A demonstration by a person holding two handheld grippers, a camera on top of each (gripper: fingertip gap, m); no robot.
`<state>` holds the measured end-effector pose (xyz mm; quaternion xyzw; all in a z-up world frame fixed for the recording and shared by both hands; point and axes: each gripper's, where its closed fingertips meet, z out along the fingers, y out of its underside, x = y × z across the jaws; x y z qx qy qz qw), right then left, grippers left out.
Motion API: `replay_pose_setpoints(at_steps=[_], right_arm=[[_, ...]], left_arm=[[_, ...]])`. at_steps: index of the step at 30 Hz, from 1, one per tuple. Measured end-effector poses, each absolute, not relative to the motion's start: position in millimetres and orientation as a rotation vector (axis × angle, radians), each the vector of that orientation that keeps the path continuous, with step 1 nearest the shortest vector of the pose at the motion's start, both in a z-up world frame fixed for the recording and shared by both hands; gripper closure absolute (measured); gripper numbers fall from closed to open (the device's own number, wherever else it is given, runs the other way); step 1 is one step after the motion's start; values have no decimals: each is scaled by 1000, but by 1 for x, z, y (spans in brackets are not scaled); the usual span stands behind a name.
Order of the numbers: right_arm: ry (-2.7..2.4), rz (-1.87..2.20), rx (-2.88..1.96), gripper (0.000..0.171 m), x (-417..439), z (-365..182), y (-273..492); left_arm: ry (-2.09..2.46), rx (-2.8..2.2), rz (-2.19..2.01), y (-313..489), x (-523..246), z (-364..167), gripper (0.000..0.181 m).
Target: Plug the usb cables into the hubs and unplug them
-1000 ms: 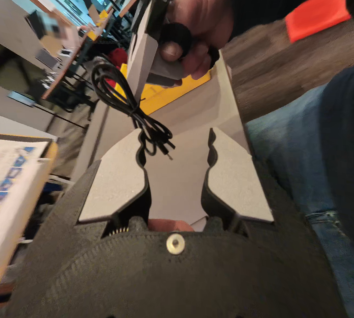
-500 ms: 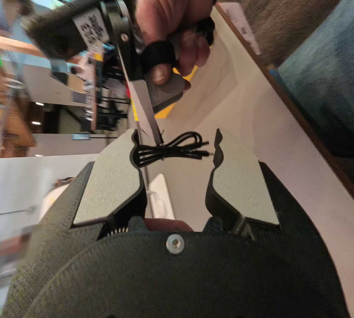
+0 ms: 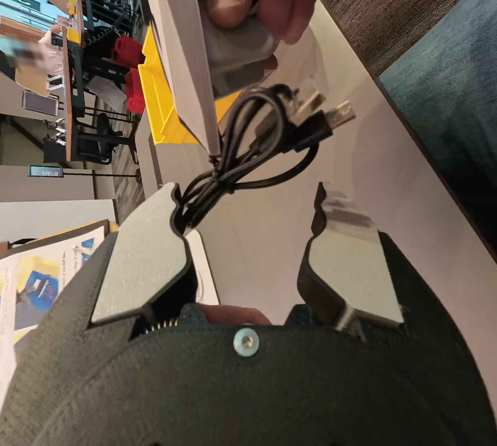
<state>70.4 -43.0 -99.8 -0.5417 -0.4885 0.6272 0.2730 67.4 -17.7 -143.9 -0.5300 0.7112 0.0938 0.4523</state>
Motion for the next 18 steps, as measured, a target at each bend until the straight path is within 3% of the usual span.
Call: replay_pose_setpoints(at_steps=[6,13,18], right_arm=[[-1266,1705,-1404,171,73,-92,-41],[-1279,1604,-1412,171,72,-97,-36],[-1316,1490,-1408,171,71,-98,-33]], left_arm=[[1685,-1420,53,-22,80,-159,107],[1532,-1549,-394,-47,102,-157,159],[1391,-1582,-699,-62,111,-141,163]])
